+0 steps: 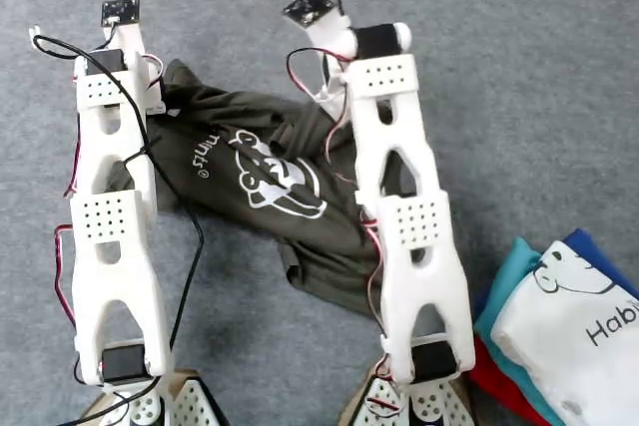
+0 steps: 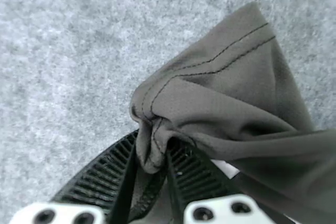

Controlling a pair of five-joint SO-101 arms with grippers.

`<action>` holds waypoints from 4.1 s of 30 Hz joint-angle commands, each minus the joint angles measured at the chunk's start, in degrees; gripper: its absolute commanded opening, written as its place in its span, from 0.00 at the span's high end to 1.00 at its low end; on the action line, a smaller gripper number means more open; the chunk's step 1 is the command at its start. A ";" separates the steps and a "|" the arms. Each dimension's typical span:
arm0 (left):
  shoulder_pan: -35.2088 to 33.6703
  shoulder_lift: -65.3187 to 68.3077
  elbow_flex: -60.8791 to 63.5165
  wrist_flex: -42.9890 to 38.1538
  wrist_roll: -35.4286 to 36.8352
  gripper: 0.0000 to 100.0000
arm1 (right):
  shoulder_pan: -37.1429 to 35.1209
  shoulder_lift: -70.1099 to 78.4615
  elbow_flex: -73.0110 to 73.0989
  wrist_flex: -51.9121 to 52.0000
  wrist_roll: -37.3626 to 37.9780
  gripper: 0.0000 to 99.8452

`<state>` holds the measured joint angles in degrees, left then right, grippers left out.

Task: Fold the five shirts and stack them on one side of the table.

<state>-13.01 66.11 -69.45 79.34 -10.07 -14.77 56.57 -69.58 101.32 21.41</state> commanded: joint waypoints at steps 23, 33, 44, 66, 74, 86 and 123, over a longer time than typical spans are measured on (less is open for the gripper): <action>0.44 0.75 -3.43 -1.76 -0.44 0.98 | -2.59 -46.46 73.71 -14.42 13.63 0.89; 0.44 0.75 -3.43 -1.85 -0.44 0.98 | -2.86 -50.24 76.44 -18.64 15.03 0.89; 0.53 0.92 -3.43 -1.85 -0.44 0.98 | -4.18 -50.24 70.02 -7.03 -9.58 0.89; 1.41 1.27 -3.43 -1.93 -2.73 0.98 | -8.92 -50.24 75.91 -8.62 -26.73 0.80; 1.41 1.27 -3.43 -1.93 -2.73 0.98 | -12.00 -50.15 78.90 -12.66 -27.43 0.78; 1.32 1.27 -3.43 -1.93 -2.73 0.98 | -11.74 -50.15 81.89 -16.18 -28.48 0.81; 1.14 1.27 -3.43 -1.93 -2.73 0.98 | -11.03 -41.36 81.36 -16.62 -26.11 0.86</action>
<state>-12.57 67.78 -70.59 78.55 -12.35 -25.93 13.93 12.00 86.29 -4.97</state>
